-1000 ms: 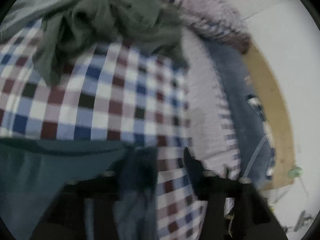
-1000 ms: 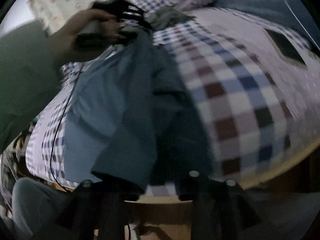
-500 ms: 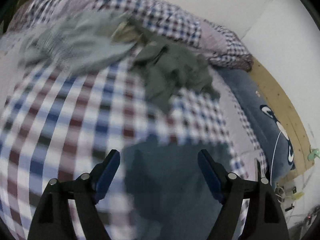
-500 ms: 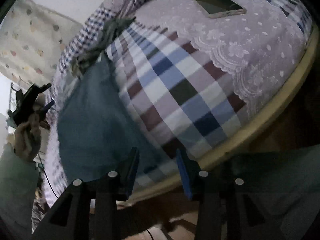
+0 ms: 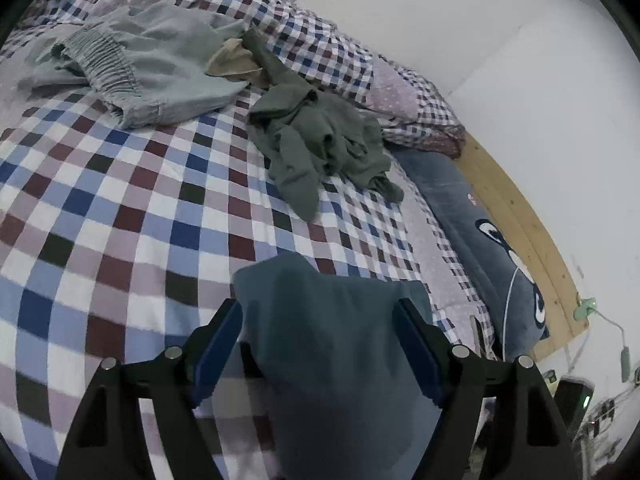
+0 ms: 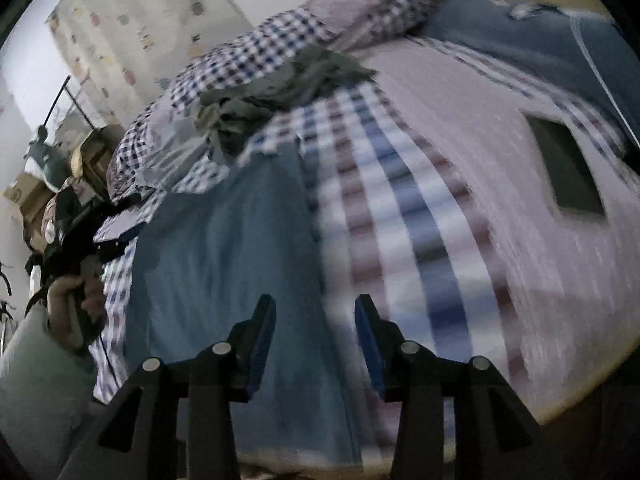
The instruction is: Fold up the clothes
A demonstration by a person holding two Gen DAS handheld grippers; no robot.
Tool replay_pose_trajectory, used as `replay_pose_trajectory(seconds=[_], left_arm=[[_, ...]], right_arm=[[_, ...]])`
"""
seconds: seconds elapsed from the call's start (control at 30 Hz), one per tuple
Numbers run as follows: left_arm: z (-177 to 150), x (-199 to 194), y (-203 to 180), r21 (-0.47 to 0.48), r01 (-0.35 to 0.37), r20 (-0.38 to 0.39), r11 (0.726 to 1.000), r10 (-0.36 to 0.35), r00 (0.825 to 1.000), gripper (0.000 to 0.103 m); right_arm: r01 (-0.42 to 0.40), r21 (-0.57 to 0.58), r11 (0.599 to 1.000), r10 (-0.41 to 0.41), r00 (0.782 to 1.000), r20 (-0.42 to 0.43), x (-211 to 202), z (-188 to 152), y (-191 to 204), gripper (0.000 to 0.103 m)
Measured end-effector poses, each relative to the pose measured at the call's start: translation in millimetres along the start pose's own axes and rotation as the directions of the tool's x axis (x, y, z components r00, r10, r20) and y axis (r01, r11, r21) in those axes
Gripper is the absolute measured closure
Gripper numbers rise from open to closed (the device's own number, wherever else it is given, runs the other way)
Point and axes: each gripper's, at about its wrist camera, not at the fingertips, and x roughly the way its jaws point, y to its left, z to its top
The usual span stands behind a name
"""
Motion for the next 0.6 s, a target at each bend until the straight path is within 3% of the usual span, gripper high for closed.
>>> replay_pose_trajectory(seconds=[0.1,0.17,0.3,0.4,0.43,0.5,0.53,0.6], left_arm=[[6,17,7,-0.005,-0.044,-0.037,0.999,0.044,0.998,0.028],[9,27,16,-0.040,-0.055,-0.062,0.998,0.053,0.997,0.041],[11,36,25,-0.063,-0.073,-0.081,0.995,0.068,0.994,0.056],[12,41,26,-0.066,-0.078,-0.075,0.995,0.073,0.995,0.069],[12,42,26,-0.067,-0.077,-0.074,0.995,0.072,0.995,0.079],[12,42,28,-0.076,-0.073,-0.063,0.994,0.069,0.996,0.081],[12,41,28,-0.082,-0.071,-0.055,0.994,0.067,0.996,0.086],[13,41,30,-0.094,-0.066,-0.038,0.993,0.063,0.997,0.089]], right_arm=[[-0.037,-0.012,0.999,0.037,0.999,0.001,32,41,14,0.058],[-0.055,-0.022,0.998,0.055,0.998,-0.006,56,69,20,0.057],[-0.081,-0.047,0.996,0.080,0.997,-0.015,104,122,23,0.056],[-0.107,-0.044,0.993,0.105,0.993,-0.047,143,145,19,0.056],[-0.112,-0.047,0.993,0.109,0.992,-0.057,151,147,17,0.056],[-0.116,-0.050,0.992,0.112,0.991,-0.070,171,151,17,0.056],[-0.130,-0.041,0.991,0.127,0.990,-0.068,176,151,16,0.058],[-0.153,-0.026,0.988,0.151,0.987,-0.062,184,150,14,0.083]])
